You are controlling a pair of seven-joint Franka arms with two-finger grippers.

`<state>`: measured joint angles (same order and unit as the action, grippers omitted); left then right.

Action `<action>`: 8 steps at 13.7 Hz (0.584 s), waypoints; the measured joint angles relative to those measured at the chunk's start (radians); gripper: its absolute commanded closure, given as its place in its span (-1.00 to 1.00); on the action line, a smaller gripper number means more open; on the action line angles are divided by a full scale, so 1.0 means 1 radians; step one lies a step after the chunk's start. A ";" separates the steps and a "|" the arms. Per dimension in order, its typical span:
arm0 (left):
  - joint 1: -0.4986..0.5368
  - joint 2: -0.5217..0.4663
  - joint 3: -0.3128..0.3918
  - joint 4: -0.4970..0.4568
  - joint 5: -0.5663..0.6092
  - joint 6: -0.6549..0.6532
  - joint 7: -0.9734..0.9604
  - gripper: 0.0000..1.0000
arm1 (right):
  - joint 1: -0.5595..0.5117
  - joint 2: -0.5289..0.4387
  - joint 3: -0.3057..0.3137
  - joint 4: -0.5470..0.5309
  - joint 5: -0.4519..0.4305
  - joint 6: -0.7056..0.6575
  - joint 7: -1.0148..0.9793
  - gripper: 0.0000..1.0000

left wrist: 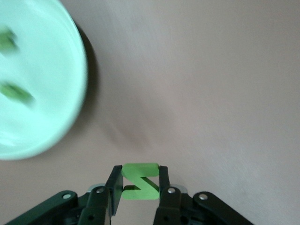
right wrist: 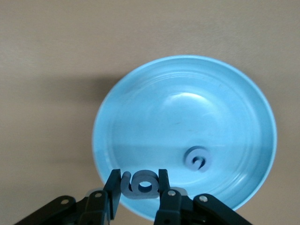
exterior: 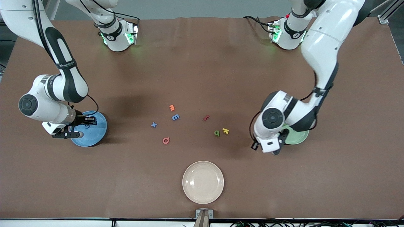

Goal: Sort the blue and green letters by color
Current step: 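Place the blue 6 on the blue plate while the left gripper places S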

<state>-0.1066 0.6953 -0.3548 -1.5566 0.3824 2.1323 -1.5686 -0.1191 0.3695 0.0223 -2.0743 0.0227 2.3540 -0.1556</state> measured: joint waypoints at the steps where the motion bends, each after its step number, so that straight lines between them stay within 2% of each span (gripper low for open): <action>1: 0.029 -0.031 -0.006 -0.029 0.000 -0.012 0.060 1.00 | -0.007 0.005 0.000 -0.018 -0.003 0.039 -0.023 0.71; 4: 0.155 -0.106 -0.066 -0.140 0.000 -0.018 0.204 1.00 | -0.010 0.021 0.001 -0.063 -0.005 0.129 -0.053 0.65; 6: 0.257 -0.135 -0.124 -0.211 0.000 -0.018 0.284 1.00 | -0.010 0.032 0.003 -0.078 -0.006 0.156 -0.054 0.49; 7: 0.311 -0.144 -0.154 -0.242 0.000 -0.018 0.319 0.99 | -0.010 0.036 0.003 -0.082 -0.006 0.166 -0.055 0.19; 8: 0.354 -0.148 -0.178 -0.265 0.000 -0.018 0.340 1.00 | -0.010 0.037 0.003 -0.084 -0.006 0.169 -0.055 -0.28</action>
<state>0.2474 0.5470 -0.5325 -1.8216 0.3824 2.1148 -1.2284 -0.1293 0.4068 0.0257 -2.1581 0.0169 2.5229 -0.2106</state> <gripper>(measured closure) 0.652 0.634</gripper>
